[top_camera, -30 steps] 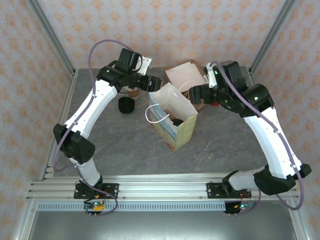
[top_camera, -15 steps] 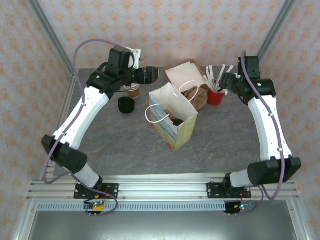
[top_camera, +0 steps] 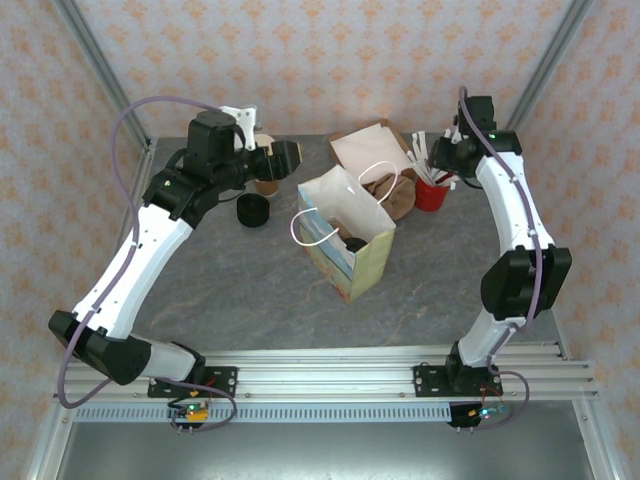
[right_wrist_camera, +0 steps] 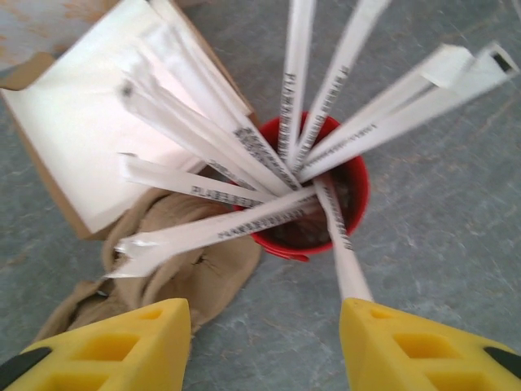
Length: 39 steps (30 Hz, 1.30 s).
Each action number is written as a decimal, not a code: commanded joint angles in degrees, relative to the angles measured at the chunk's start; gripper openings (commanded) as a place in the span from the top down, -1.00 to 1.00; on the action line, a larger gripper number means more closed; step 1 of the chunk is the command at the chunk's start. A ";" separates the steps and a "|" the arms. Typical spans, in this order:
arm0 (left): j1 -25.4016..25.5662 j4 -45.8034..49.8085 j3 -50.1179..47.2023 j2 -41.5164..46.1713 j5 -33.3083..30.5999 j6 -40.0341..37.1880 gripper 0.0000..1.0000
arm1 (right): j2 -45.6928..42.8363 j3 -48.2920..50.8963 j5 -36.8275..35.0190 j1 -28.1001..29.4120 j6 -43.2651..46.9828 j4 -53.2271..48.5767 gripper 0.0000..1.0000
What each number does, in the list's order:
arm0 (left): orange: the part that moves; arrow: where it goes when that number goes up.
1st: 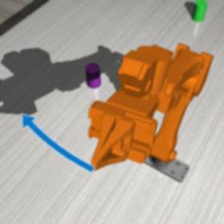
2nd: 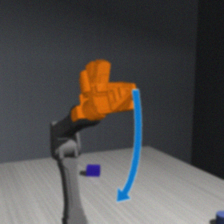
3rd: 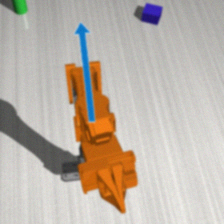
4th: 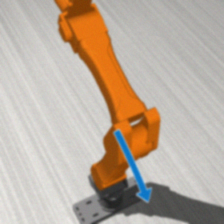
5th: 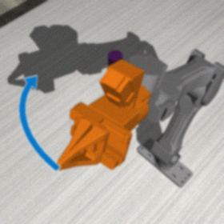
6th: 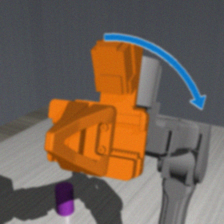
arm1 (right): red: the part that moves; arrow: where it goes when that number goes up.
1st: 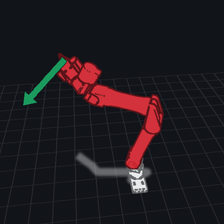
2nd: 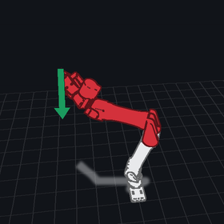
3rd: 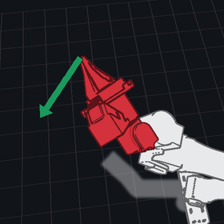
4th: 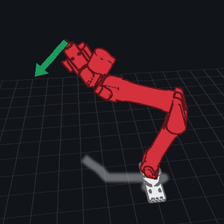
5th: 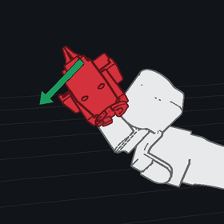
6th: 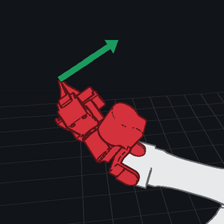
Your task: Pack the takeout coffee
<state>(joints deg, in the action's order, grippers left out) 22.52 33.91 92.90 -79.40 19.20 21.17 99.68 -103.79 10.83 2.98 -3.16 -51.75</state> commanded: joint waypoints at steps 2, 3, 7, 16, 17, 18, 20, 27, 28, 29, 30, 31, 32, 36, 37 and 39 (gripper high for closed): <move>0.39 -0.95 -0.36 1.24 -1.50 0.30 -0.55 | 3.46 -4.74 1.90 1.97 2.66 -1.37 -0.01; 0.34 -0.81 -0.38 1.15 -1.52 0.28 -0.54 | 4.18 -5.42 2.12 2.38 2.87 -1.79 0.00; 0.41 0.01 -0.11 1.11 -1.65 -0.17 -0.54 | 6.41 -7.23 2.68 3.50 3.40 -2.53 0.00; 0.40 0.62 0.08 0.62 -1.49 -0.69 -0.54 | 10.93 -11.22 1.52 3.52 3.40 -5.07 0.12; 0.39 0.63 0.07 0.63 -1.62 -0.82 -0.54 | 11.13 -11.43 1.34 3.52 3.37 -5.33 0.14; 0.36 0.65 0.04 0.62 -1.58 -0.82 -0.54 | 11.32 -11.46 1.31 3.52 3.34 -5.46 0.16; 0.39 0.76 0.17 0.56 -1.66 -0.97 -0.54 | 11.55 -11.70 1.43 3.52 3.29 -5.90 0.19; 0.40 0.82 0.17 0.35 -1.57 -0.99 -0.53 | 11.39 -11.45 -0.62 3.54 3.50 -6.88 0.36; 0.39 0.83 0.13 0.33 -1.62 -0.89 -0.53 | 11.22 -11.44 -1.18 3.52 3.43 -7.04 0.40; 0.39 0.85 0.13 0.34 -1.61 -0.87 -0.53 | 11.12 -11.44 -1.53 3.51 3.42 -7.18 0.43; 0.40 0.89 0.22 0.34 -1.62 -0.82 -0.53 | 10.96 -11.44 -1.87 3.50 3.52 -7.31 0.46; 0.40 0.88 0.26 0.36 -1.61 -0.78 -0.53 | 10.75 -11.38 -2.29 3.52 3.52 -7.40 0.49; 0.38 0.82 0.24 0.32 -1.53 -0.82 -0.53 | 10.43 -11.35 -2.51 3.52 3.52 -7.36 0.53; 0.36 0.78 0.21 0.41 -1.61 -0.79 -0.53 | 9.45 -11.70 -3.91 3.52 3.52 -7.64 0.69; 0.38 0.75 0.25 0.52 -1.62 -0.77 -0.53 | 9.14 -11.79 -4.30 3.52 3.52 -7.75 0.75; 0.37 0.79 0.17 0.45 -1.54 -0.69 -0.53 | 8.35 -11.79 -5.18 3.52 3.52 -7.76 0.85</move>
<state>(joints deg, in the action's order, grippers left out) 22.52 34.00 92.66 -79.37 18.98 20.99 110.63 -113.60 8.78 6.61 0.23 -57.91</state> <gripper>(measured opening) 0.764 0.088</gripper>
